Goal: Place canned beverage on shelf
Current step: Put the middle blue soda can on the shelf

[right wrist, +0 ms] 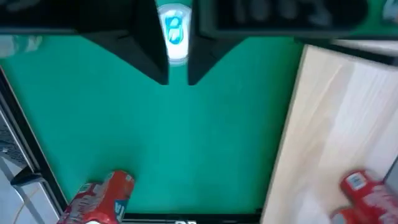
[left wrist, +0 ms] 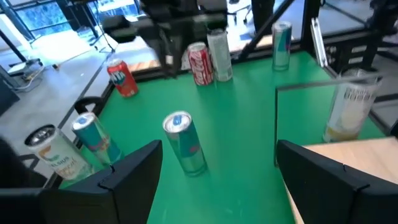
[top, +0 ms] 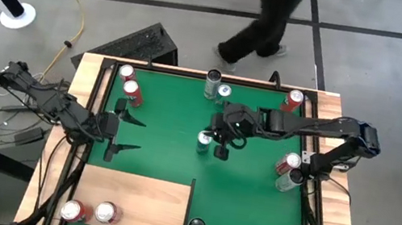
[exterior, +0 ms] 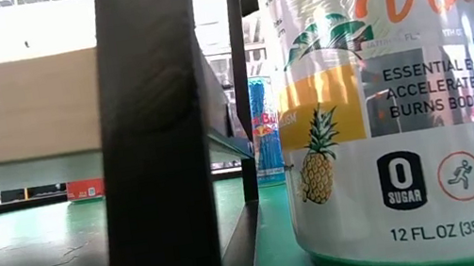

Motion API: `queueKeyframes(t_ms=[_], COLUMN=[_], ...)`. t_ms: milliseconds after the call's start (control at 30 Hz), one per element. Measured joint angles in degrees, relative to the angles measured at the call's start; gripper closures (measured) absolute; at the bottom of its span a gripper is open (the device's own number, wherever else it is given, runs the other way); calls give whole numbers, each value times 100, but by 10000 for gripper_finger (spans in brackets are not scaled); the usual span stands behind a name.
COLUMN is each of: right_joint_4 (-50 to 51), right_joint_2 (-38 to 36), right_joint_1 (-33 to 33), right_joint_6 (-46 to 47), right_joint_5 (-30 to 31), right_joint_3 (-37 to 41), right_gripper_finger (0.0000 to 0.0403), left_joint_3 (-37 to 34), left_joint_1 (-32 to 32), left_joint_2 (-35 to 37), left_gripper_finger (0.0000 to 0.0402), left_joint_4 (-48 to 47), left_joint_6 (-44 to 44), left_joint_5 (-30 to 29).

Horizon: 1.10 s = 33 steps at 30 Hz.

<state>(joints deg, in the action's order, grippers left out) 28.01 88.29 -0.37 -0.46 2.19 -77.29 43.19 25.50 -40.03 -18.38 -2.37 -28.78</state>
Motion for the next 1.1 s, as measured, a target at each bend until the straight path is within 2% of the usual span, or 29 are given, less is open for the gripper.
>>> queueKeyframes(t_ms=[167,300,467,633,833,1100], right_joint_4=[-38,-23,85,165,196,219], right_joint_2=[277,553,774,770,789,1215], right_joint_1=[-138,-212,-333,-405,-430,-456], right_joint_6=[-20,-46,39,44,-16,-93], right_joint_5=[-156,-292,-537,-546,-540,-509], right_joint_3=[8,12,14,14,14,7], right_gripper_finger=[204,118,48,23,23,23], left_joint_3=[-105,-108,-108,-108,-108,-104], left_joint_1=[0,0,7,7,7,7], left_joint_2=[-7,-2,-2,-2,-2,-3], left_gripper_finger=[102,102,102,102,102,102], left_joint_4=[-34,-6,-47,-71,-78,-204], left_joint_6=[5,5,7,-34,-107,-20], left_joint_5=[11,307,525,564,575,585])
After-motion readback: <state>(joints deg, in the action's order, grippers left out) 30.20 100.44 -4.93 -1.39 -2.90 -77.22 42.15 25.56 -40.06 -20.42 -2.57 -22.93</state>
